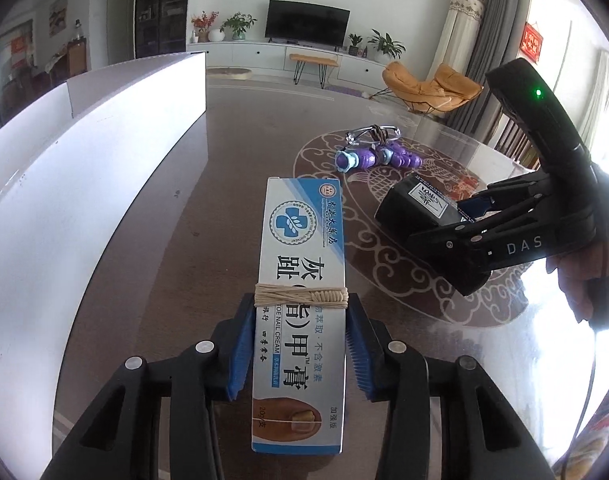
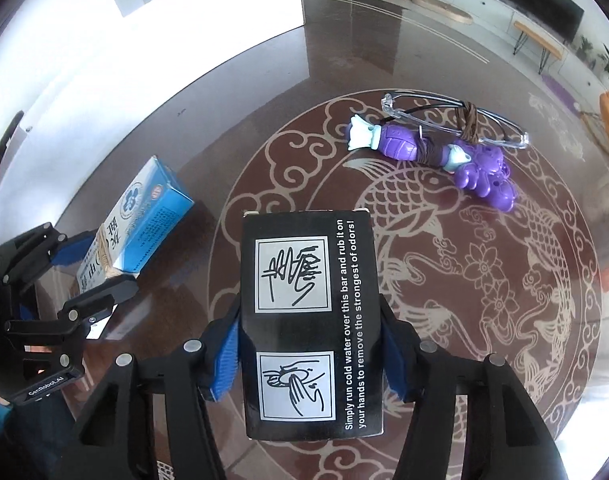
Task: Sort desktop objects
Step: 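Carry the ointment box and soap box over the white bin and release both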
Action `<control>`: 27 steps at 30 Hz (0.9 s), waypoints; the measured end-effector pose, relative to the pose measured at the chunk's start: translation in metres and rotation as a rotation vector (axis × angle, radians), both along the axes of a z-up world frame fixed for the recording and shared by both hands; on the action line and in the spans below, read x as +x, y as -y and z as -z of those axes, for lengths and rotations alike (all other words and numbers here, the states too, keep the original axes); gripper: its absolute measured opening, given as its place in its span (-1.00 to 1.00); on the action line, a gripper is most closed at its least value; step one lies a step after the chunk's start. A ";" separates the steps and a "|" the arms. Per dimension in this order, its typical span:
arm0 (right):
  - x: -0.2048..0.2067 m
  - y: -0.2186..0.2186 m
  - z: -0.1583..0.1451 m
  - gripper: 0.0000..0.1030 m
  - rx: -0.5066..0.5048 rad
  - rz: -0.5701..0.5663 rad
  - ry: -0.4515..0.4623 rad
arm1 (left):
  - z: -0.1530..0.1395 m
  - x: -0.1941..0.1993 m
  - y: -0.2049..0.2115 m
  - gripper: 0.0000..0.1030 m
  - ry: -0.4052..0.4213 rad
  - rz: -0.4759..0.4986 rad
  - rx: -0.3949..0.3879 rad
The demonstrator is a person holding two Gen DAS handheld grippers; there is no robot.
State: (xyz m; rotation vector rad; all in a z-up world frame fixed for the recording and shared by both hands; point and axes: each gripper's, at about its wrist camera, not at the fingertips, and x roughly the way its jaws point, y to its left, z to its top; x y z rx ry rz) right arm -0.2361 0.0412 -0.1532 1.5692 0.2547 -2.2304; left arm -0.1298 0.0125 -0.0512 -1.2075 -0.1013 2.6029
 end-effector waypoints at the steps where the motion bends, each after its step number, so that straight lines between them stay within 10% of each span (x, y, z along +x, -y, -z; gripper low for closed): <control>1: 0.003 -0.001 -0.005 0.15 -0.004 -0.001 -0.010 | -0.006 0.006 0.005 -0.17 -0.010 -0.016 0.023; 14: -0.026 0.126 -0.126 0.15 -0.160 -0.110 -0.213 | -0.126 0.025 0.170 -0.16 -0.178 -0.316 0.044; 20: -0.043 0.253 -0.144 0.15 -0.259 -0.199 -0.328 | -0.089 -0.001 0.256 -0.17 -0.029 -0.489 0.029; 27: -0.065 0.338 -0.066 0.20 -0.166 -0.239 -0.174 | -0.039 -0.006 0.271 0.00 0.132 -0.519 -0.026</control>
